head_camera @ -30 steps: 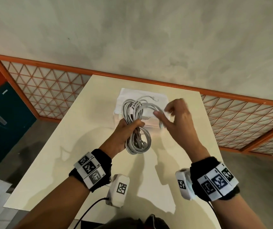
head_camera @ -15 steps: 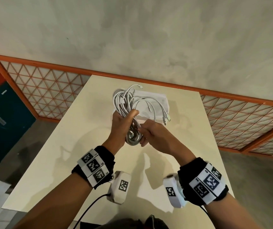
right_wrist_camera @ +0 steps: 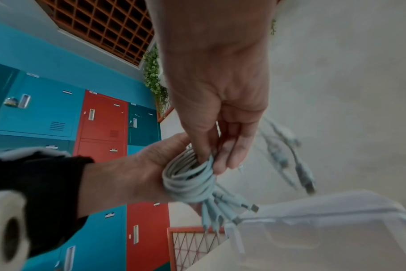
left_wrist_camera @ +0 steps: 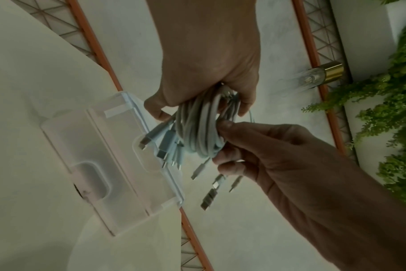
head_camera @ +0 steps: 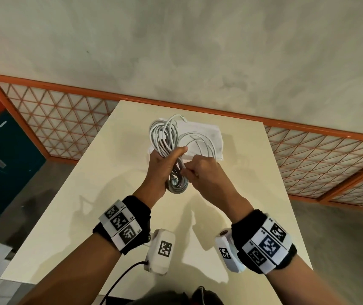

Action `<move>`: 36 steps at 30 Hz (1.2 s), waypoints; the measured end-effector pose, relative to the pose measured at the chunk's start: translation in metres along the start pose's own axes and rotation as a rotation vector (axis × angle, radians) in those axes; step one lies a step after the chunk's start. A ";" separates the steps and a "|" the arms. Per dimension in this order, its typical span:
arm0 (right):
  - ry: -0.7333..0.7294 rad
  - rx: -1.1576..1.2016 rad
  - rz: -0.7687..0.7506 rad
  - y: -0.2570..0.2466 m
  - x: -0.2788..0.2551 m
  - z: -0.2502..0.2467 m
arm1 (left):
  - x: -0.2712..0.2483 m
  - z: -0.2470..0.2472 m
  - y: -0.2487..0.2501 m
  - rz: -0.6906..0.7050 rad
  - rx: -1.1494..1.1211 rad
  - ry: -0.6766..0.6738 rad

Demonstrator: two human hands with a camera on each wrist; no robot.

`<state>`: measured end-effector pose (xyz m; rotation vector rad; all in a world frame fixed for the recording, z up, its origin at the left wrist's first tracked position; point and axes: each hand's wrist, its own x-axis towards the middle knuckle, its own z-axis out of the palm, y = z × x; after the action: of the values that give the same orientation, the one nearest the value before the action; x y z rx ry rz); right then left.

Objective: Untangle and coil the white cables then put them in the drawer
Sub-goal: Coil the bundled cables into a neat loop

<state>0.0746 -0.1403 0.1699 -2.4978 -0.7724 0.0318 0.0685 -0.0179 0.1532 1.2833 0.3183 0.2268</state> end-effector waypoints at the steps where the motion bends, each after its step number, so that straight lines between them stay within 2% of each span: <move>1: 0.038 0.020 -0.001 -0.001 -0.001 0.001 | 0.000 0.000 0.001 0.005 -0.004 0.005; 4: 0.142 0.173 -0.015 -0.003 -0.005 0.005 | 0.000 -0.001 0.004 0.000 -0.046 -0.007; 6: 0.161 0.233 -0.046 -0.003 -0.006 0.007 | 0.000 -0.003 0.005 -0.036 -0.061 -0.022; 9: 0.104 0.164 -0.079 -0.001 -0.003 0.009 | 0.000 -0.007 0.004 -0.078 -0.036 -0.040; 14: -0.053 0.000 -0.174 0.003 -0.003 0.000 | -0.001 -0.014 0.008 -0.081 0.041 -0.152; 15: -0.049 -0.010 -0.175 0.005 -0.004 -0.008 | -0.001 -0.016 0.008 -0.087 0.056 -0.162; 19: 0.254 -0.067 -0.182 0.017 0.001 -0.047 | -0.002 -0.023 0.007 -0.158 0.165 -0.238; 20: 0.242 -0.132 -0.188 0.020 0.004 -0.053 | -0.004 -0.022 0.006 -0.174 0.202 -0.270; 23: 0.024 -0.225 -0.149 0.023 0.014 -0.053 | -0.009 -0.019 0.007 -0.189 0.264 -0.407; 25: -0.045 -0.155 -0.151 0.026 0.020 -0.043 | -0.013 -0.016 0.007 -0.177 0.266 -0.518; 27: -0.088 -0.007 -0.116 0.031 0.022 -0.036 | -0.014 -0.016 0.009 -0.175 0.253 -0.559; 32: -0.177 0.185 -0.016 0.038 0.013 -0.037 | -0.003 -0.024 0.010 -0.150 0.290 -0.444; 36: -0.166 0.168 -0.112 0.030 0.010 -0.054 | 0.002 -0.025 0.005 -0.132 0.374 -0.389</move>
<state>0.1073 -0.1815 0.2036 -2.3102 -0.9363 0.2566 0.0620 0.0065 0.1515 1.6327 0.1111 -0.2051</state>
